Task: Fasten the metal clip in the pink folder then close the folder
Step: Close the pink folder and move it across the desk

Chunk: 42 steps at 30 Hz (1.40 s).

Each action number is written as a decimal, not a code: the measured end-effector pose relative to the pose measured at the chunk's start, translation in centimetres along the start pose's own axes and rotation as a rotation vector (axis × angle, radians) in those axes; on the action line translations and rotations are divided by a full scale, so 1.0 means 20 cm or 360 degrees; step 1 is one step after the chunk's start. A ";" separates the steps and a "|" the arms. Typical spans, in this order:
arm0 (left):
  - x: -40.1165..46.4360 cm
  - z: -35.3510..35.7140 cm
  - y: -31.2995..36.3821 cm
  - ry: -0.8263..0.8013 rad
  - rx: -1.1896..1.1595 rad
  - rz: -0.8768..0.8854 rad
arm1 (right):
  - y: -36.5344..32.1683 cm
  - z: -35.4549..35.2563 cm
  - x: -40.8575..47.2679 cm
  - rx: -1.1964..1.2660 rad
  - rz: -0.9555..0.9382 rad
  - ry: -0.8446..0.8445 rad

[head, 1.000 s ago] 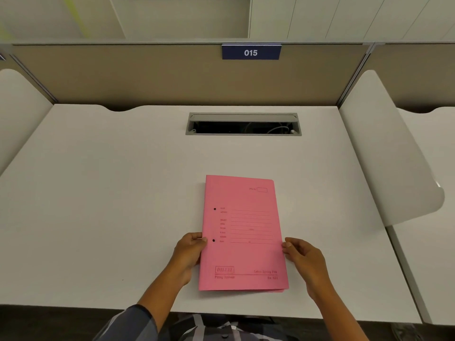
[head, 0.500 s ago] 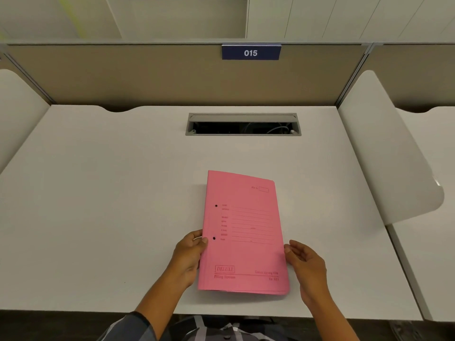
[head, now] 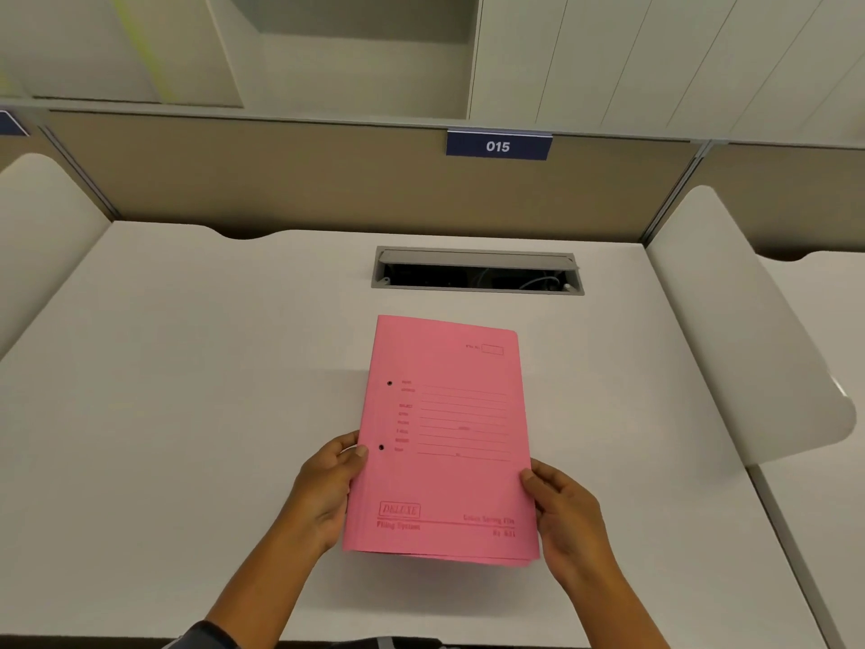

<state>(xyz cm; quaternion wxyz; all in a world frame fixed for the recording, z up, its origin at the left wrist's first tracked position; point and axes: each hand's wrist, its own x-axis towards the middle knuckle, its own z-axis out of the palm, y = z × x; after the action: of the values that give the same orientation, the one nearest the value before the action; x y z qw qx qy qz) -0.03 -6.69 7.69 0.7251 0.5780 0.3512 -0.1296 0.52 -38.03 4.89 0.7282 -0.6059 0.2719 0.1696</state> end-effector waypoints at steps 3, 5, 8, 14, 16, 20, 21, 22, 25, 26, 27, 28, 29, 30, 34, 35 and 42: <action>0.03 -0.13 0.12 0.0020 -0.0033 0.0071 | -0.09 0.18 0.01 -0.0072 -0.0044 -0.0057; 0.05 -0.22 0.21 0.0062 -0.0055 0.0114 | -0.15 0.31 0.02 -0.0108 -0.0058 -0.0104; 0.12 -0.37 0.35 0.0155 -0.0084 0.0171 | -0.23 0.54 0.05 -0.0141 -0.0094 -0.0191; 0.40 -0.72 0.65 0.0366 -0.0096 0.0239 | -0.38 1.08 0.16 -0.0230 -0.0146 -0.0390; 0.52 -0.82 0.73 0.0434 -0.0082 0.0236 | -0.41 1.23 0.22 -0.0284 -0.0141 -0.0438; 0.75 -0.96 0.86 0.0507 -0.0003 0.0212 | -0.41 1.46 0.35 -0.0348 -0.0089 -0.0468; 0.81 -0.99 0.89 0.0512 0.0020 0.0200 | -0.40 1.51 0.38 -0.0368 -0.0064 -0.0462; 0.88 -1.01 0.91 0.0513 0.0042 0.0188 | -0.39 1.56 0.42 -0.0393 -0.0034 -0.0452; 1.06 -1.04 0.95 0.0508 0.0106 0.0184 | -0.36 1.67 0.54 -0.0426 0.0053 -0.0400; 1.12 -1.04 0.97 0.0501 0.0129 0.0186 | -0.35 1.70 0.57 -0.0424 0.0077 -0.0374; 1.17 -1.05 0.98 0.0495 0.0151 0.0181 | -0.35 1.72 0.60 -0.0415 0.0100 -0.0347; 1.23 -1.06 0.99 0.0496 0.0169 0.0175 | -0.33 1.76 0.64 -0.0395 0.0126 -0.0322; 1.28 -1.06 1.00 0.0503 0.0180 0.0176 | -0.32 1.78 0.67 -0.0375 0.0147 -0.0299; 1.32 -1.07 1.01 0.0515 0.0191 0.0181 | -0.31 1.80 0.70 -0.0355 0.0160 -0.0280; 1.50 -1.09 1.06 0.0575 0.0274 0.0246 | -0.28 1.88 0.82 -0.0273 0.0149 -0.0218; 1.53 -1.09 1.07 0.0578 0.0274 0.0248 | -0.28 1.89 0.84 -0.0250 0.0142 -0.0208; 1.66 -1.11 1.19 0.0548 0.0306 0.0297 | -0.28 1.98 0.97 -0.0229 0.0099 -0.0227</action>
<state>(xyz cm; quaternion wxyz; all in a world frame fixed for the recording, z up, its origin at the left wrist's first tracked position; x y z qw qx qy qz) 30.05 28.25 1.67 0.6048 0.6881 0.4009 0.0059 26.67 -2.09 2.30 0.6947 -0.6342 0.2250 0.2540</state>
